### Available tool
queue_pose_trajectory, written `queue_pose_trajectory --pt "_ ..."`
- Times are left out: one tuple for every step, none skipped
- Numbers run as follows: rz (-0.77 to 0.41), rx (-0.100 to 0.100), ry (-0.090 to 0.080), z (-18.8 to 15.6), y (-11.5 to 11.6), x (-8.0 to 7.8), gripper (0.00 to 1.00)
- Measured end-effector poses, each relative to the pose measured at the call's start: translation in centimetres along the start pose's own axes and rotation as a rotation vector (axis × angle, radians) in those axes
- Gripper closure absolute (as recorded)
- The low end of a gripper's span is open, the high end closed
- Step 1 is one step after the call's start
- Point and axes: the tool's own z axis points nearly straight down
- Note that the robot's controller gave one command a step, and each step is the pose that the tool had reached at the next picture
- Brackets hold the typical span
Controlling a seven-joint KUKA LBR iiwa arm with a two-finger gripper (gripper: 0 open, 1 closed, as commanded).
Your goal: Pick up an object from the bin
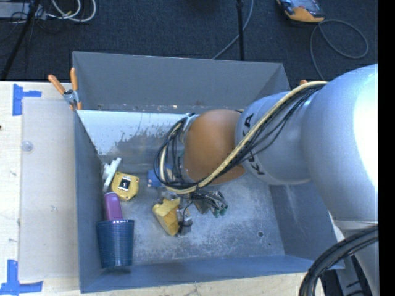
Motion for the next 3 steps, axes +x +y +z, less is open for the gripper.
queue_pose_trajectory --pt "-0.002 0.0 0.001 0.0 -0.3 0.2 1.0" --pt "0.006 0.0 0.0 0.0 -0.6 -0.3 1.0" --pt "-0.048 0.0 -0.001 -13.1 -1.8 -0.5 1.0"
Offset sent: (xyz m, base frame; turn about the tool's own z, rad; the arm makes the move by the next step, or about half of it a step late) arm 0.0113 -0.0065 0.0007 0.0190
